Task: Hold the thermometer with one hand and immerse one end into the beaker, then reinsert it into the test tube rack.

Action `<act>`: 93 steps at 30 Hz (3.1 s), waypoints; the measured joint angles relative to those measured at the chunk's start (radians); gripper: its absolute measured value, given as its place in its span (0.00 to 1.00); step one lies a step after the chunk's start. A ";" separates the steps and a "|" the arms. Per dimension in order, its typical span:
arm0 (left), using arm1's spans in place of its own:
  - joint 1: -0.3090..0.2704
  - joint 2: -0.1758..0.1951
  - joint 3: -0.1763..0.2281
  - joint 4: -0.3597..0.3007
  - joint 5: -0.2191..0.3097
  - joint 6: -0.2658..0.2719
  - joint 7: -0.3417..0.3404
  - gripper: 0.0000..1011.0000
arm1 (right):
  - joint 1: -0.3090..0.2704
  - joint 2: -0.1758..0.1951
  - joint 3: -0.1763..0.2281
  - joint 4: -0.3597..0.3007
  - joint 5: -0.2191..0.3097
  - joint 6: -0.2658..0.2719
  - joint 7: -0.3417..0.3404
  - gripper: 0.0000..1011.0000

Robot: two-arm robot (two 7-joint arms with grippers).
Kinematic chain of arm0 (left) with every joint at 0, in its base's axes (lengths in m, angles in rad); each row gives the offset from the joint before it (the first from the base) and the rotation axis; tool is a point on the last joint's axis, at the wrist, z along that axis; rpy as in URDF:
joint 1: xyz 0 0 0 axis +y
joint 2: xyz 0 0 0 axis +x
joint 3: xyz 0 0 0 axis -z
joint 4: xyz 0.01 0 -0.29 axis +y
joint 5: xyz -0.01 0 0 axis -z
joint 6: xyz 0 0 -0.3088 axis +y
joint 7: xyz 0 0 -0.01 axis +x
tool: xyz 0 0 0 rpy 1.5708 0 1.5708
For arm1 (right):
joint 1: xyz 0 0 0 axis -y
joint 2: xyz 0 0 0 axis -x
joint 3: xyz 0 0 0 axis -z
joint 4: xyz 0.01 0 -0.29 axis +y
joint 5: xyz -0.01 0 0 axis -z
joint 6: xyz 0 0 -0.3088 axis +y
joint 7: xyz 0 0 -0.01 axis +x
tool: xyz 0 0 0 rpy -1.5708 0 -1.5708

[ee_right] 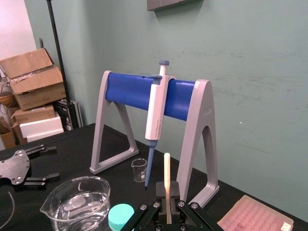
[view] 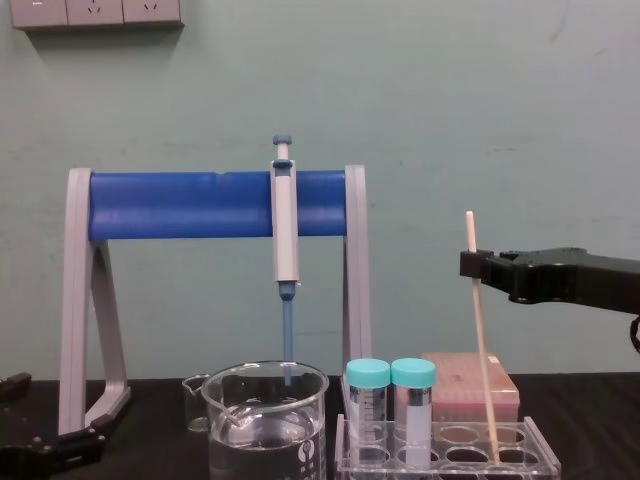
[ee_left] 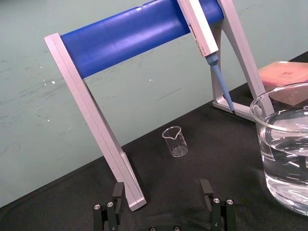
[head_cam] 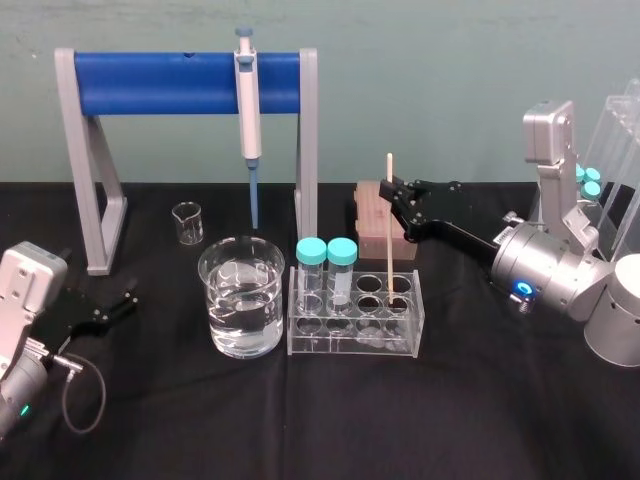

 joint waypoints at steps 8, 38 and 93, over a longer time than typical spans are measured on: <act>0.000 0.000 0.000 0.000 0.000 0.000 0.000 0.99 | -0.002 -0.008 0.001 0.018 -0.003 -0.023 0.009 0.05; 0.000 0.000 0.000 0.000 0.000 0.000 0.000 0.99 | -0.009 -0.025 0.013 0.086 -0.024 -0.065 0.034 0.05; 0.000 0.000 0.000 0.000 0.000 0.000 0.000 0.99 | -0.005 -0.028 0.013 0.094 -0.027 -0.066 0.033 0.99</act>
